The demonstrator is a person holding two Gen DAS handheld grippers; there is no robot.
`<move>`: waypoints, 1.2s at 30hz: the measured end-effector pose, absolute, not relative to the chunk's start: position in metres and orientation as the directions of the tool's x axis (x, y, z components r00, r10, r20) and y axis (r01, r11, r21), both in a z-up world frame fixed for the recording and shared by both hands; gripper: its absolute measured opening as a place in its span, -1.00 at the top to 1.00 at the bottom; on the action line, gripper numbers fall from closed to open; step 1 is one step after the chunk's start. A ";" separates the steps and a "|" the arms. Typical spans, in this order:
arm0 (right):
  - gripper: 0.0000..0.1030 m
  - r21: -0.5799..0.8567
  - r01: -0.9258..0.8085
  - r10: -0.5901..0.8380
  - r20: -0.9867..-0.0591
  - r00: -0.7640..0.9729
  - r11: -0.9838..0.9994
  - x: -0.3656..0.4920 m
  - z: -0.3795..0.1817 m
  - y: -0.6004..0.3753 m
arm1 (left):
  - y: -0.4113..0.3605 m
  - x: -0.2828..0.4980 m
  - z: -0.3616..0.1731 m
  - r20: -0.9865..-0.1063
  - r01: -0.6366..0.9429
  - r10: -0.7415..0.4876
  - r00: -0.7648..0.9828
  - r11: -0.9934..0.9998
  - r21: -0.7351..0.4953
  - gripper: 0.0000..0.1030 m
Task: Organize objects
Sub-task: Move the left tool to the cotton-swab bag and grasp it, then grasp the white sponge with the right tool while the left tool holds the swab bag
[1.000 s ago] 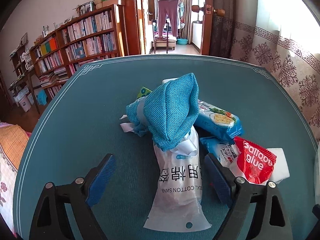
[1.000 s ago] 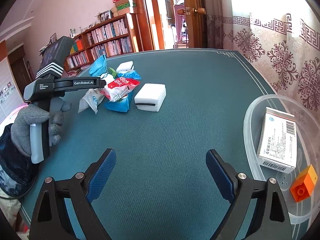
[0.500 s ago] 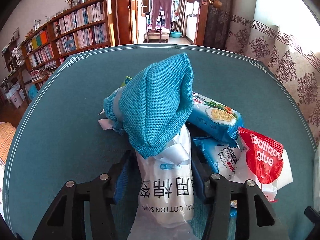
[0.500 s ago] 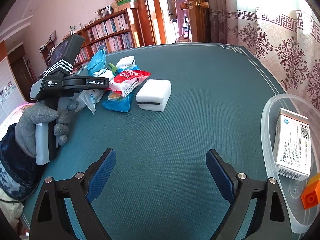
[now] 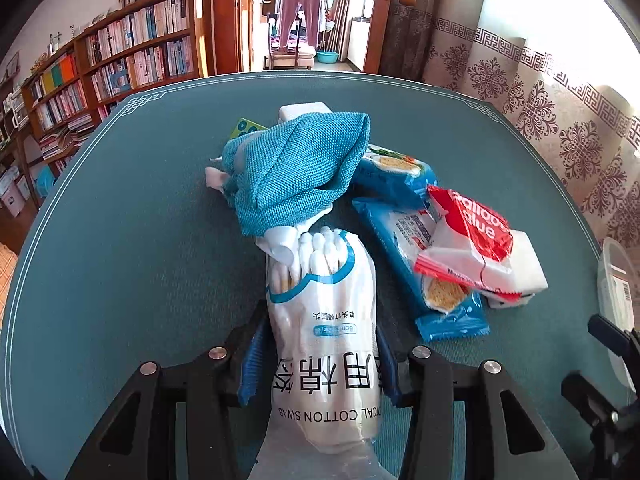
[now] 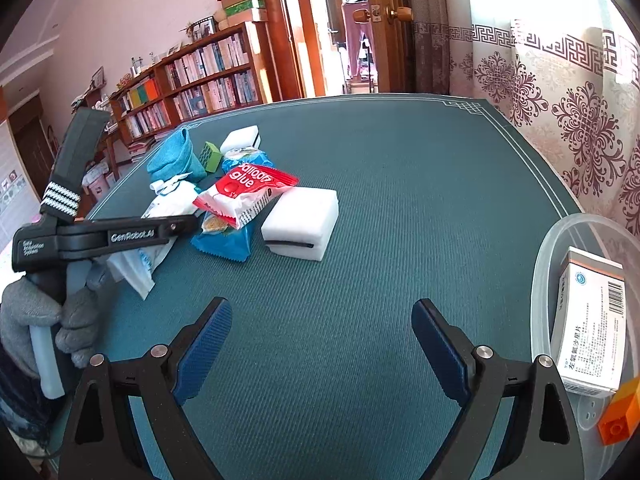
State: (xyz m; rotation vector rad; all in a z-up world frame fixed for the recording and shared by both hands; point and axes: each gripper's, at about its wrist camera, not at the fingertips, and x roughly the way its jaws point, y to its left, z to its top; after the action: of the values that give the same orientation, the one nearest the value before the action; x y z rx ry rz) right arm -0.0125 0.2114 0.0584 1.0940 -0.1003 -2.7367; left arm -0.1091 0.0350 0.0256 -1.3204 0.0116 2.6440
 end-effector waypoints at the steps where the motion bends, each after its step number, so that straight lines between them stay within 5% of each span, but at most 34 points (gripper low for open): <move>1: -0.79 0.137 0.152 -0.205 -0.674 -0.709 -0.979 -0.014 0.059 0.211 | 0.034 -0.104 0.025 -0.794 -0.174 0.166 -0.584 -0.982 -0.078 0.04; 23: -0.76 0.116 0.125 -0.170 -0.671 -0.722 -0.985 -0.072 0.059 0.190 | 0.027 -0.036 0.019 -0.779 -0.230 0.183 -0.600 -0.972 -0.051 0.03; 36: -0.27 0.103 0.124 -0.160 -0.708 -0.688 -0.987 -0.095 0.048 0.180 | 0.026 -0.036 0.017 -0.762 -0.236 0.205 -0.614 -0.969 -0.070 -0.10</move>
State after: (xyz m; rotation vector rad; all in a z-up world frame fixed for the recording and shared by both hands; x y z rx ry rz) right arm -0.0952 0.1796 0.0480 1.1614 -0.0696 -2.7510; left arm -0.0356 0.0256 0.0166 -1.2298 0.0539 2.6207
